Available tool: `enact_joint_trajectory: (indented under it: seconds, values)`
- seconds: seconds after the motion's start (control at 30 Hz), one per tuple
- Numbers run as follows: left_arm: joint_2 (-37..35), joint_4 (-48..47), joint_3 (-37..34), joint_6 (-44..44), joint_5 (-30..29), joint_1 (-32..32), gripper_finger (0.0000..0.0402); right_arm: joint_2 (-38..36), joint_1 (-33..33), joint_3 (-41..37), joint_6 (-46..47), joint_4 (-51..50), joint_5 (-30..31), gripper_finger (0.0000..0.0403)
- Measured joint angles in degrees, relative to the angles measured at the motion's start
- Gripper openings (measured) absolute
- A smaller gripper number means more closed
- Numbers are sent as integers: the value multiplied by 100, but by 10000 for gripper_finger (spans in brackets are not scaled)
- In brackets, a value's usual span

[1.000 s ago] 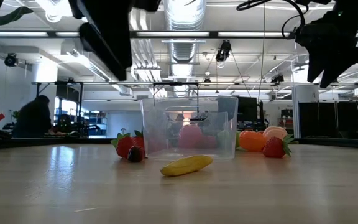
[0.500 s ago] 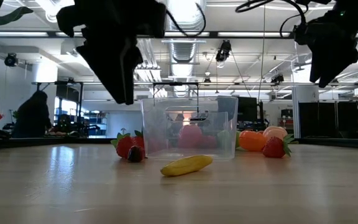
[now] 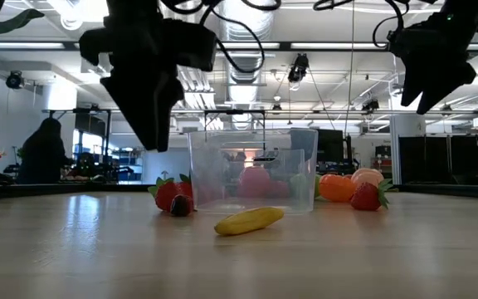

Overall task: Pick and placing Produce into tupperware
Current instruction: Put the pink peach into the transparent bin

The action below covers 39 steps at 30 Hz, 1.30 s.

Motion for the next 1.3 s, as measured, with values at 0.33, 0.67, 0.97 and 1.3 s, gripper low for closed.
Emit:
enact_joint_trajectory:
  seconds: [0.33,0.67,0.97,1.3]
  values:
    - [-238,8,-45,446,-6,73,209,4,4,-184,-150,118,-412,292]
    - [-360,-11,-267,418,-8,85,209,12,4,-1196,-1686,2112,-1019,292]
    - [-426,7,-280,260,-202,105,209,531,4,-1906,-1862,3111,-1032,292]
    - [-427,11,-346,247,-321,111,209,1600,4,-2062,-2205,4153,-770,293]
